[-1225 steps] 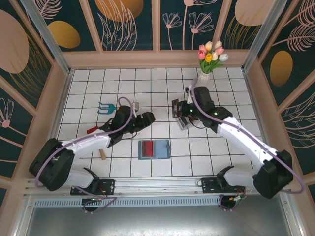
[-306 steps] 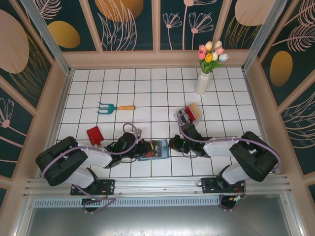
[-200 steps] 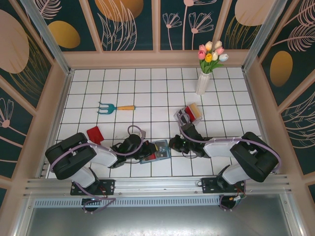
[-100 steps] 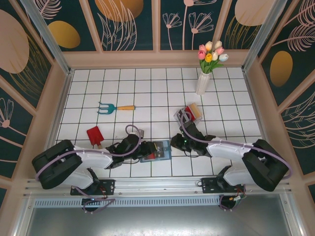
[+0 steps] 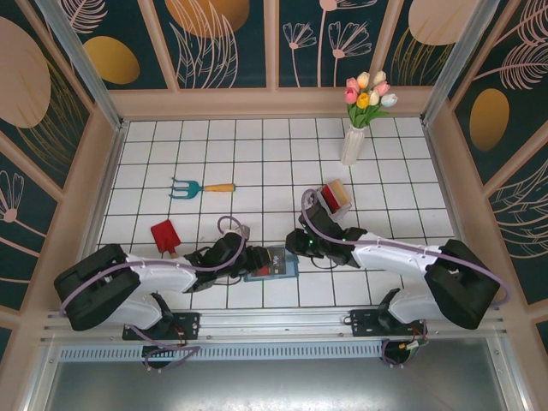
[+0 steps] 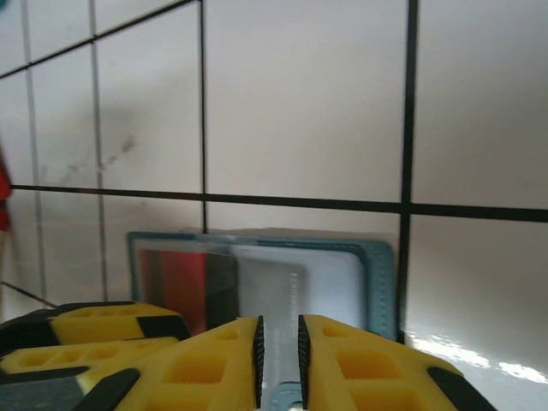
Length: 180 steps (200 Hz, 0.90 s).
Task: Put the credit cards into the card holder
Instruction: Insert the credit card into the card slot.
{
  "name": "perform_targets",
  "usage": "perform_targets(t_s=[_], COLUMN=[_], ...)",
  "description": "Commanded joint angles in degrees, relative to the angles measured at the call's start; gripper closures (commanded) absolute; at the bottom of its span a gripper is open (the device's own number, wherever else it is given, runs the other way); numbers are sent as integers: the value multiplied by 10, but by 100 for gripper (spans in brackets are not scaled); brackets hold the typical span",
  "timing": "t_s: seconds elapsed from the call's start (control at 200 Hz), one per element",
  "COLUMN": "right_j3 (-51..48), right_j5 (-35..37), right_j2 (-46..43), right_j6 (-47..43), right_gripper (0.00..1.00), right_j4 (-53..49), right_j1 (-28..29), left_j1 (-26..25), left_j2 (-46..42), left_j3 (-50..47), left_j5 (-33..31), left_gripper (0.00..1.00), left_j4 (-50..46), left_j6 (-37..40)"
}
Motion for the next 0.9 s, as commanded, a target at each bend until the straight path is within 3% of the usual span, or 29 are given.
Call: perform_targets(t_s=[0.0, 0.155, 0.595, 0.896], right_j3=[2, -26, -71, -77], right_j5=[47, 39, -1, -24], right_j2=[11, 22, 50, 61], right_j6=[20, 33, 57, 58], right_gripper=[79, 78, 81, 84], right_j4=[-46, -31, 38, 68], right_j1=[4, -7, -10, -9], left_j1=[-2, -2, -2, -2], left_j2=[19, 35, 48, 95], left_j3=[27, 37, 63, 91], left_j5=[10, 19, 9, 57], left_gripper=[68, 73, 70, 71], left_j4=[-9, -12, -79, -43], left_j6=[13, 17, 31, 30])
